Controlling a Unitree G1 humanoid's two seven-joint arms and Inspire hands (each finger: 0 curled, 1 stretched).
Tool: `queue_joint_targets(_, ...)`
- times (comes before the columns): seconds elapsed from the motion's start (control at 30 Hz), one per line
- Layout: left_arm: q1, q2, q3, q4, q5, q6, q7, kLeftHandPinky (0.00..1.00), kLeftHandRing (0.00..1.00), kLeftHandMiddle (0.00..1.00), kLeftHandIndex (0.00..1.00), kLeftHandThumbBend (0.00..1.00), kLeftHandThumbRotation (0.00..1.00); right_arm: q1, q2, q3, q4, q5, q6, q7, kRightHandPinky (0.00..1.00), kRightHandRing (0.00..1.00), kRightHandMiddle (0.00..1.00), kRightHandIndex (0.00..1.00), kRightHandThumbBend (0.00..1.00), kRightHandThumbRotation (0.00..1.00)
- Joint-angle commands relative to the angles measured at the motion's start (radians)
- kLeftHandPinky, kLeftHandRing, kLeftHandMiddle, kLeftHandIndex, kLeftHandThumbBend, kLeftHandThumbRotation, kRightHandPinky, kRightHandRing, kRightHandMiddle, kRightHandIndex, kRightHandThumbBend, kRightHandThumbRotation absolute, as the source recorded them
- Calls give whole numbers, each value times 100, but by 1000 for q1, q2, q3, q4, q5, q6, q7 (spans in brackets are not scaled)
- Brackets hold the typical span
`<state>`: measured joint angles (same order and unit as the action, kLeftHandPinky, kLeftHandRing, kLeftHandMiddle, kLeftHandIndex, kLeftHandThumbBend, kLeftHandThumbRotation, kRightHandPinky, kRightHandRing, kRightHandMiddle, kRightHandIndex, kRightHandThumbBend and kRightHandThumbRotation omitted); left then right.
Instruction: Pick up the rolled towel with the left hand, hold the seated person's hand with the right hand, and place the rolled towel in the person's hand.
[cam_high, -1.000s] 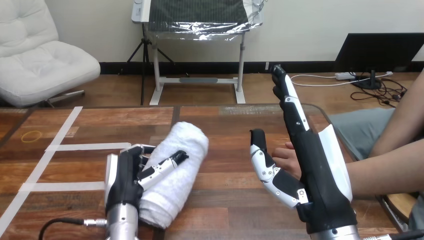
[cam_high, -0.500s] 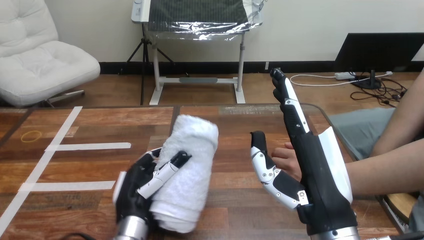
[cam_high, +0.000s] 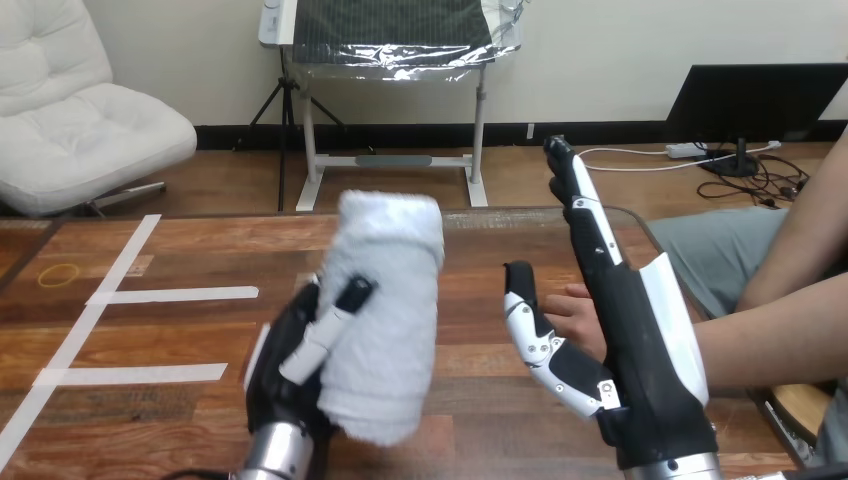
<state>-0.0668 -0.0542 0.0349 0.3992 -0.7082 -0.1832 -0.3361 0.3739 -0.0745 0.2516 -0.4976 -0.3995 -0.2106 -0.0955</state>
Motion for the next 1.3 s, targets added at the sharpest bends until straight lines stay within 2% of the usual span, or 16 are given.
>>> queue_joint_targets(0.0,-89,-53,61,-218,-133,38,-79,32,35,40,46,86,1,-82,29,-29,-20,12,-9,-21,100,100,100,100,0,0)
queue_joint_targets(0.27,-84,-49,68,-245,-196,107,-109,32,36,41,47,86,0,-85,29,-37,-19,14,-11,-19,100,100,100,100,0,0)
queue_joint_targets(0.63,-79,-58,80,-274,-231,179,-131,32,35,41,47,86,0,-88,32,-47,-17,14,-10,-21,100,100,100,100,0,0)
queue_joint_targets(0.8,-77,-64,76,-284,-206,180,-136,32,35,41,46,87,0,-90,34,-57,-30,15,11,-17,100,100,100,100,0,0)
queue_joint_targets(1.0,-75,-71,69,-297,-182,177,-127,32,35,41,46,89,0,-100,14,-86,-39,-7,34,-11,100,100,100,100,0,0)
queue_joint_targets(1.27,-78,-75,63,-299,-151,167,-128,32,35,40,46,89,0,-114,-30,-144,-70,-8,112,40,100,100,100,100,1,0)
